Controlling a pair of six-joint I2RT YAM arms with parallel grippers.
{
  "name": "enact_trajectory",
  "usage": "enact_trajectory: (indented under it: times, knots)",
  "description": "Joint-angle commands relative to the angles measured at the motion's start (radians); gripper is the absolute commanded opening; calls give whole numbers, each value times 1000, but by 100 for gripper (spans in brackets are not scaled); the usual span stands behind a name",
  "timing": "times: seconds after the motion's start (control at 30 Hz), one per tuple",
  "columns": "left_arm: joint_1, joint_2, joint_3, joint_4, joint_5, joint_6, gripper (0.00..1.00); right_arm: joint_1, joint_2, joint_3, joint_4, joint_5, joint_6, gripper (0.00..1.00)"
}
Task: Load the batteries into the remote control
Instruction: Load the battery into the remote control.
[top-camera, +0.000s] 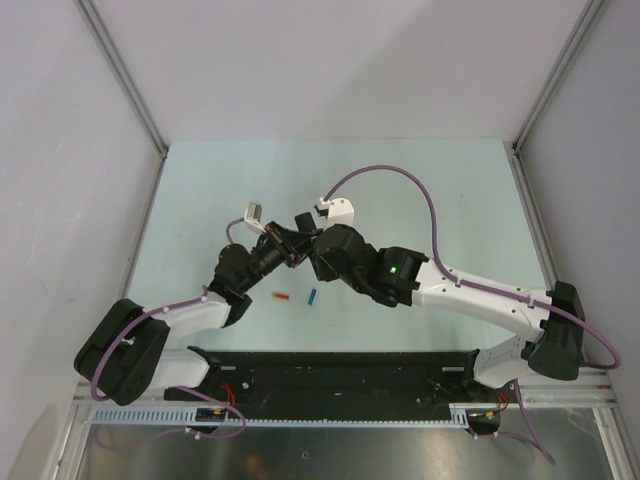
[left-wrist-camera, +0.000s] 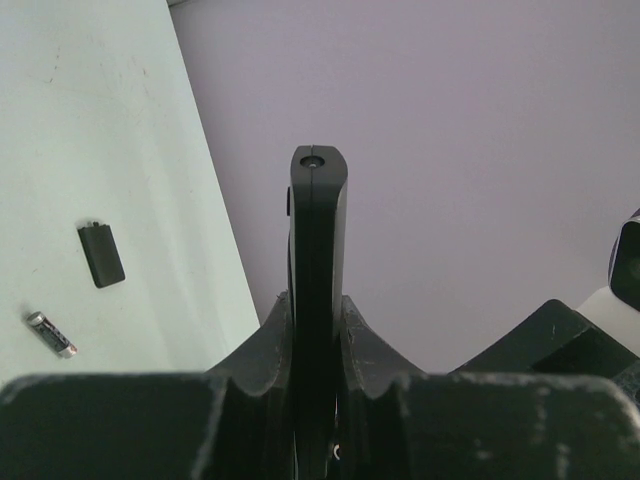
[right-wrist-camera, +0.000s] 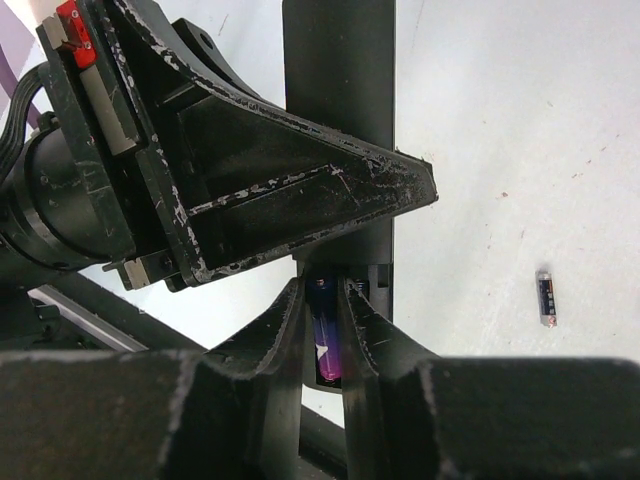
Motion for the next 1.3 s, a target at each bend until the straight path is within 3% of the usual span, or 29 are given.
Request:
enact_trajectory:
  times: [0.0, 1.27]
  knots:
    - [-14, -36, 24, 199, -3, -59, 0, 13, 7, 18, -71, 3, 17, 22]
    - [-14, 34, 2, 200, -9, -53, 0, 21, -87, 104, -96, 93, -4, 48]
